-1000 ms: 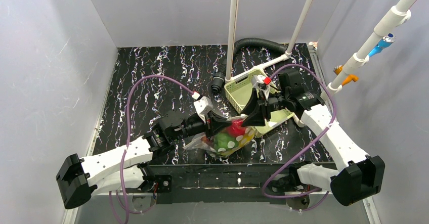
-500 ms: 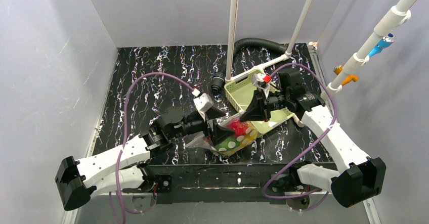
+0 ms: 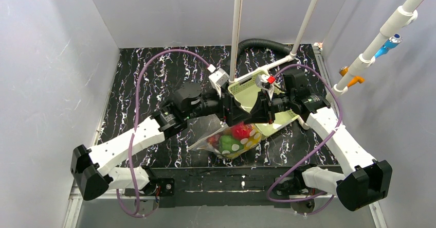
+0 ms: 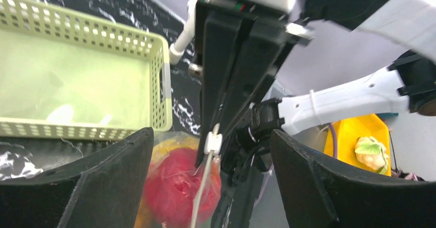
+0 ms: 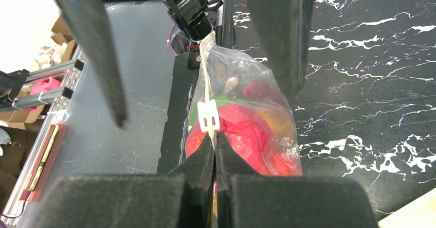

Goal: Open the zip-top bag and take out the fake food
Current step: Unzip the zipper food storage bag at the center of the board.

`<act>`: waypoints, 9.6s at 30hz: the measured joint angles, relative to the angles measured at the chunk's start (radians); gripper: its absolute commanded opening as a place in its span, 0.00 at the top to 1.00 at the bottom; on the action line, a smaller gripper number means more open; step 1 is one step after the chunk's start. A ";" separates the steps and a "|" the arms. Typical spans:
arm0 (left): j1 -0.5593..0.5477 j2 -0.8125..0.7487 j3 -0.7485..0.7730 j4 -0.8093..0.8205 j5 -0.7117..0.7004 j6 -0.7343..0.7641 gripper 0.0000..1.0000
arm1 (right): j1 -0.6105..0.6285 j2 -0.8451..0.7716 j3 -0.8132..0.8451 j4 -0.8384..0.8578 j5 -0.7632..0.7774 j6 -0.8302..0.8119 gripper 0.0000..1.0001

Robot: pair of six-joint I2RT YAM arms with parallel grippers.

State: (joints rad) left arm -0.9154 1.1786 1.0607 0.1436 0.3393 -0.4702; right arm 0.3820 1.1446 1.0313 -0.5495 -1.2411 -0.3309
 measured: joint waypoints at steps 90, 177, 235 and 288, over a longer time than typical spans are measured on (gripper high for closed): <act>0.082 -0.146 -0.109 -0.204 0.141 0.183 1.00 | -0.029 -0.035 0.000 -0.028 -0.042 -0.069 0.99; 0.162 -0.341 -0.223 -0.310 0.138 0.227 1.00 | -0.076 -0.039 -0.001 -0.054 -0.050 -0.093 0.99; 0.177 -0.441 -0.235 -0.542 0.038 0.289 1.00 | -0.087 -0.039 -0.012 -0.062 -0.053 -0.095 0.99; 0.247 -0.395 -0.092 -0.965 0.134 0.529 1.00 | -0.108 -0.039 -0.012 -0.084 -0.038 -0.093 0.99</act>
State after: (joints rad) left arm -0.6682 0.7834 0.9684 -0.8211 0.4728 0.0589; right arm 0.2741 1.1057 1.0191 -0.6338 -1.2789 -0.4240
